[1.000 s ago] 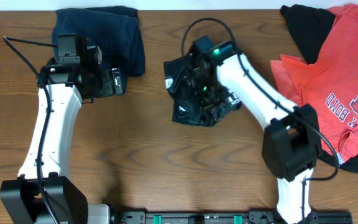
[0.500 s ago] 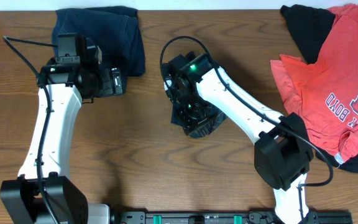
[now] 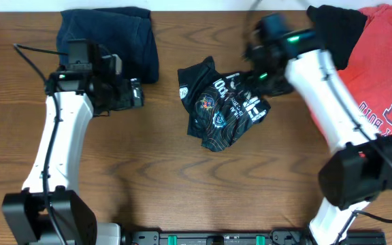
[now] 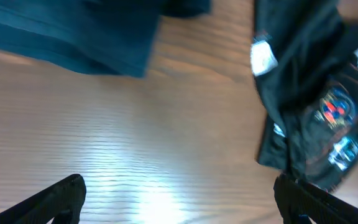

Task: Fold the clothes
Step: 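Grasp the folded black jersey with the left gripper, then carry the folded jersey left and place it on the navy garment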

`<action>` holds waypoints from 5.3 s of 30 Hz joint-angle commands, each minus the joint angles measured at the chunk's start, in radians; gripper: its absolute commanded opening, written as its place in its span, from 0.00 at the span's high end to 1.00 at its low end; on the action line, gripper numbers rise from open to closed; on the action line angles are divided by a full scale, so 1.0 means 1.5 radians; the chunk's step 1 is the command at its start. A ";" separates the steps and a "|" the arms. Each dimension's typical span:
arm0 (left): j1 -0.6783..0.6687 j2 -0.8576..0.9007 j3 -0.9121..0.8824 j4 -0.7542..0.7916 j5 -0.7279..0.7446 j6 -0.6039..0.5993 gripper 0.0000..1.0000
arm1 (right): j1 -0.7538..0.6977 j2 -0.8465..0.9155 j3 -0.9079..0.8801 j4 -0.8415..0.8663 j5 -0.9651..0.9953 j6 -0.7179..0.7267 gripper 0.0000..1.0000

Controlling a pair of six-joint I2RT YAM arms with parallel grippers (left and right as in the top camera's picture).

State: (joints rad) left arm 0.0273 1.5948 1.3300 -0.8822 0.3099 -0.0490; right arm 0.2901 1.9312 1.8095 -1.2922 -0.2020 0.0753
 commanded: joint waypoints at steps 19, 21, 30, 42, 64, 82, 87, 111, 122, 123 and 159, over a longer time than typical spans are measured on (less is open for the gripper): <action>-0.317 0.056 -0.087 0.206 -0.175 -0.421 0.02 | -0.149 -0.001 0.005 0.013 -0.040 -0.017 0.01; -0.317 0.068 -0.087 0.212 -0.175 -0.436 0.02 | -0.151 -0.001 0.005 0.011 -0.028 -0.016 0.01; -0.323 0.174 -0.087 0.362 -0.104 -0.445 0.02 | -0.176 -0.001 0.005 0.010 -0.017 -0.016 0.01; -0.347 0.210 -0.087 0.432 -0.090 -0.448 0.02 | -0.235 -0.001 0.005 -0.002 -0.017 -0.017 0.01; -0.400 0.315 -0.087 0.474 -0.090 -0.460 0.01 | -0.248 -0.001 -0.004 -0.023 0.003 -0.019 0.01; -0.384 0.254 -0.086 0.554 -0.090 -0.307 0.94 | -0.249 -0.001 -0.005 -0.041 0.003 -0.036 0.01; -0.341 0.122 -0.085 0.510 -0.090 -0.271 0.94 | -0.249 -0.001 -0.005 -0.035 0.002 -0.036 0.01; -0.159 -0.063 -0.084 0.570 -0.090 -0.302 0.94 | -0.249 -0.001 -0.199 0.068 -0.030 -0.036 0.01; -0.061 -0.055 -0.080 0.728 -0.162 -0.302 0.94 | -0.221 -0.001 -0.266 0.127 -0.081 -0.036 0.01; -0.054 -0.048 -0.080 0.743 -0.170 -0.302 0.94 | -0.217 -0.001 -0.266 0.126 -0.080 -0.036 0.01; 0.078 0.149 -0.054 0.622 -0.019 -0.199 0.02 | -0.138 -0.001 -0.267 0.173 -0.083 -0.016 0.01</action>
State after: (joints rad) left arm 0.1455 1.9327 1.2301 0.0677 0.2569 -0.4412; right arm 0.0719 1.9316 1.4124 -1.0382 -0.3153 0.0414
